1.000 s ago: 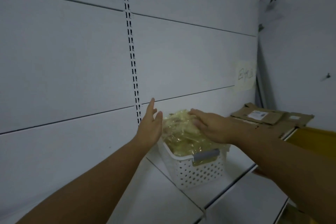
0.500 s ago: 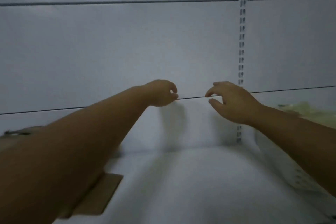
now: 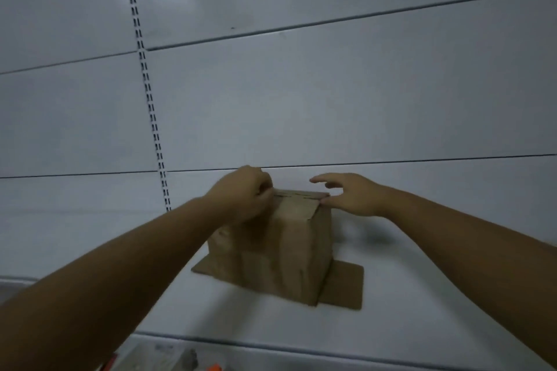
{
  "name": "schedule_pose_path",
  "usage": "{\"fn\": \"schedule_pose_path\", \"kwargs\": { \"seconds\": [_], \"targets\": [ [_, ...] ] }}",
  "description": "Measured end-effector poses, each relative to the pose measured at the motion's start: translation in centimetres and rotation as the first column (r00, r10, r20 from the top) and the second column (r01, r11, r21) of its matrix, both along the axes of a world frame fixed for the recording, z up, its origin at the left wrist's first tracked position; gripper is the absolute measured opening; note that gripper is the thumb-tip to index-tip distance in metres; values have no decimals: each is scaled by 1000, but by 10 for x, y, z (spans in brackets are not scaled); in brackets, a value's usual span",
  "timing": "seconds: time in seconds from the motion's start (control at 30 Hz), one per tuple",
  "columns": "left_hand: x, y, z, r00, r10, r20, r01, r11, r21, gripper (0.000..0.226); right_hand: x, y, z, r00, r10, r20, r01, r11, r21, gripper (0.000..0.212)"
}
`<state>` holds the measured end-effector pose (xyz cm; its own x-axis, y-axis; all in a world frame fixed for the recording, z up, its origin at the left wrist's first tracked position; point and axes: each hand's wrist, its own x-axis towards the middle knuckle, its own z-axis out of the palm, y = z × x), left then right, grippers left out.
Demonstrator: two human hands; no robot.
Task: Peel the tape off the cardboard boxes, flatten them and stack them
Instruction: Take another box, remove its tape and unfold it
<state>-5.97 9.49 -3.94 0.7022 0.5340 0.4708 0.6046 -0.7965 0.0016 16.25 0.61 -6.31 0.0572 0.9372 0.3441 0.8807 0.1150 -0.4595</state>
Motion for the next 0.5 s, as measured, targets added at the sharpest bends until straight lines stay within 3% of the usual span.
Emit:
{"fn": "schedule_pose_path", "kwargs": {
  "seconds": [0.07,0.13,0.23,0.37,0.5],
  "targets": [
    [-13,0,-23,998,-54,-36,52,998,-47,35,-12,9,-6,997,-22,-77,18,998,-57,39],
    [-18,-5,-43,996,-85,27,86,993,-82,38,-15,11,-13,982,-64,-180,63,998,-9,29],
    [-34,-9,-61,967,-175,186,190,979,-69,40,-27,14,-17,952,-180,-250,234,950,208,25],
    [-47,-17,-56,934,-253,253,292,947,-130,35,-55,12,-7,908,-285,-308,399,813,424,32],
    [-47,-31,-52,909,-305,283,326,945,-29,41,-86,-12,13,929,-245,-277,369,666,648,22]
  ]
}}
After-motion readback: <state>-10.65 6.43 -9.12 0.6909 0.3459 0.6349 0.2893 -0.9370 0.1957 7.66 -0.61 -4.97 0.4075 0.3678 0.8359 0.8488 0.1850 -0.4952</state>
